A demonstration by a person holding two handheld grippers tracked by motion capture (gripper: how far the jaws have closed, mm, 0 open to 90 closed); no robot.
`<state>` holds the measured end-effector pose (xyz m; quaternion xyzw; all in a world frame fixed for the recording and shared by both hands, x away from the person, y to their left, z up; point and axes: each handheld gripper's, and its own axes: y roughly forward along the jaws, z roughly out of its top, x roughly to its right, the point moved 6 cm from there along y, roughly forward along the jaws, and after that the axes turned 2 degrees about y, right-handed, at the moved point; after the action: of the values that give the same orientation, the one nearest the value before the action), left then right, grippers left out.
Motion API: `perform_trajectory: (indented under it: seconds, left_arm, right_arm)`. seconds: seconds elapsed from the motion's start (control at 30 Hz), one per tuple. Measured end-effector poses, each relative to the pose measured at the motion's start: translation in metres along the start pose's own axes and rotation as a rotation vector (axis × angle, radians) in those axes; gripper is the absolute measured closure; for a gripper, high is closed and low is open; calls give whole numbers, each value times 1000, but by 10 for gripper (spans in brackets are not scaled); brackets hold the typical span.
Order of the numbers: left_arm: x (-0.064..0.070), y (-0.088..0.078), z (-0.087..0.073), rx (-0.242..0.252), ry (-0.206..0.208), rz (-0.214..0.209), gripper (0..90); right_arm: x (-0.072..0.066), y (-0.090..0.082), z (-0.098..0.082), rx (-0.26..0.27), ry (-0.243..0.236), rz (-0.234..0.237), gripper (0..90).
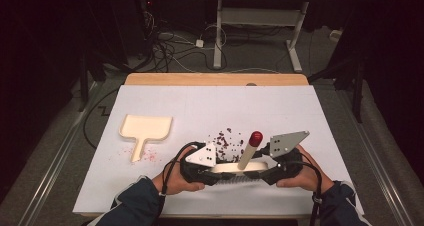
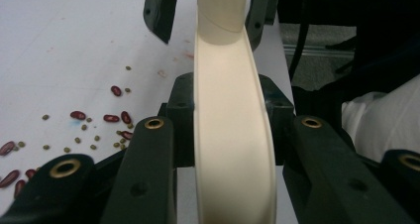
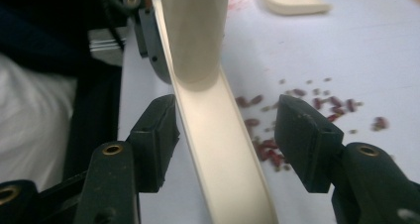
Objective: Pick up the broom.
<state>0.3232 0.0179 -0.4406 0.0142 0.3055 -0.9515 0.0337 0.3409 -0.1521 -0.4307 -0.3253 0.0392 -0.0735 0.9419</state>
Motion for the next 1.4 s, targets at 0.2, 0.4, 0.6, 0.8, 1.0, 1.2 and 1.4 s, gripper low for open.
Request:
perform_trajectory:
  seconds: [0.2, 0.4, 0.6, 0.8, 1.0, 1.2, 1.4]
  left_arm:
    - [-2, 2, -4, -21, 4, -3, 649]
    - [-6, -2, -6, -28, 11, 38, 563]
    - [-5, -13, -6, -36, 35, 94, 501]
    - [-9, -39, -17, -15, -13, 242, 253]
    - [-17, -73, -48, -16, -94, 421, 206]
    - [-21, -103, -91, -27, -199, 589, 206]
    - [-10, -118, -124, -92, -244, 686, 207]
  right_arm:
    - [-4, 6, -1, -15, -3, 39, 591]
    - [-7, 12, 0, -6, -34, 32, 668]
    - [-11, 13, 6, -9, -29, 4, 676]
    - [-1, 7, 12, 15, 16, -81, 677]
    - [17, -2, 12, 27, 81, -175, 676]
    - [27, -9, 16, 39, 107, -242, 677]
    - [39, -17, 17, 35, 105, -324, 677]
